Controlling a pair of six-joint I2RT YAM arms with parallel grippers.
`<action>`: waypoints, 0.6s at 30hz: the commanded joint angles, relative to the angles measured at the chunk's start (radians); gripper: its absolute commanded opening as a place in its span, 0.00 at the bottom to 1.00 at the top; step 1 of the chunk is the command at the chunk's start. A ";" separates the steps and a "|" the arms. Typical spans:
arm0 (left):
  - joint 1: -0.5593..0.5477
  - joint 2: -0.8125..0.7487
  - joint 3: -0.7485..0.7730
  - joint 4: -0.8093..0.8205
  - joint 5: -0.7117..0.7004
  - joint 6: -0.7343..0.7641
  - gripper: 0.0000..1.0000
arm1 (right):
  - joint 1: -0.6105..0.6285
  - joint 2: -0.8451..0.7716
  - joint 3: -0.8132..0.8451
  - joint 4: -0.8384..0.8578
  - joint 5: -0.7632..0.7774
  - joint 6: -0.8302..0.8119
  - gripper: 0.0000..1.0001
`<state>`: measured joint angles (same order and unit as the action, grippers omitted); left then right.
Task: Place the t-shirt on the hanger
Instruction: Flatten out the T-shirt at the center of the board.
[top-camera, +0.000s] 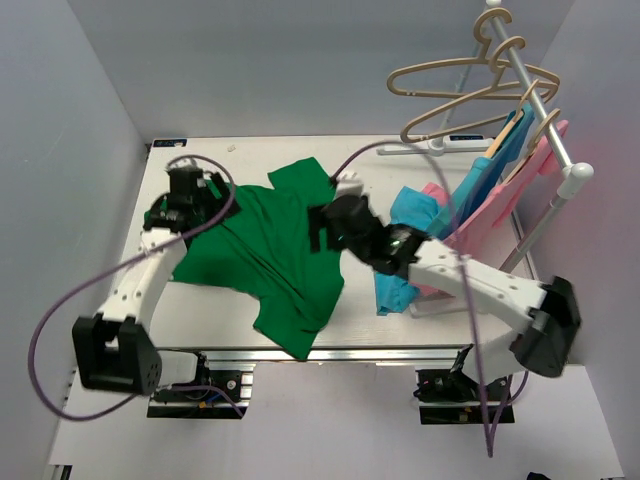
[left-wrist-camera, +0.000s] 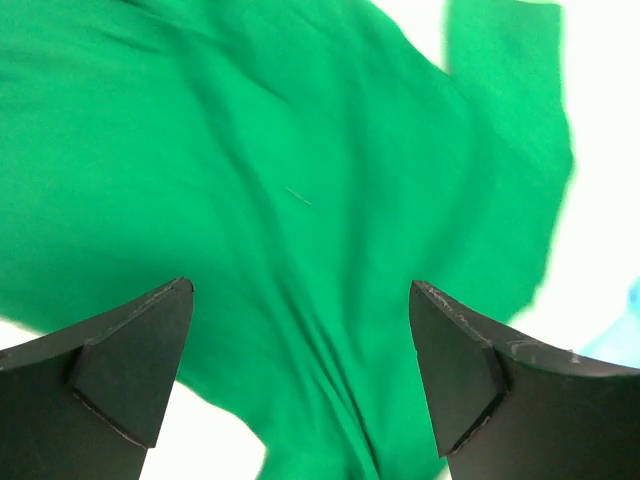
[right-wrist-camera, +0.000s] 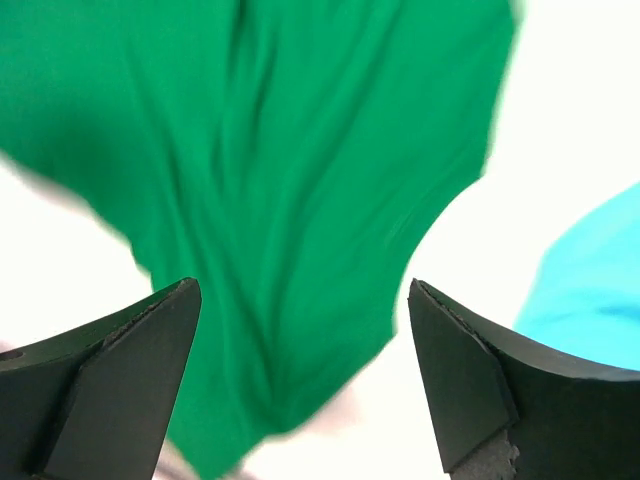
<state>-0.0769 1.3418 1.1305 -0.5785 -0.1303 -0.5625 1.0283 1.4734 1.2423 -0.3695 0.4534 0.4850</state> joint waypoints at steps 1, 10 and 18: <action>-0.047 -0.137 -0.144 0.140 0.165 -0.013 0.98 | -0.059 -0.126 0.118 0.027 0.171 -0.155 0.89; -0.057 -0.299 -0.184 0.078 0.111 -0.014 0.98 | -0.175 -0.229 0.203 -0.005 0.168 -0.194 0.89; -0.057 -0.337 -0.181 0.045 0.098 -0.043 0.98 | -0.175 -0.314 0.066 0.024 0.168 -0.167 0.89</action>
<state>-0.1387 1.0241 0.9394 -0.5095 -0.0139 -0.5907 0.8494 1.1744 1.3029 -0.3649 0.5987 0.3275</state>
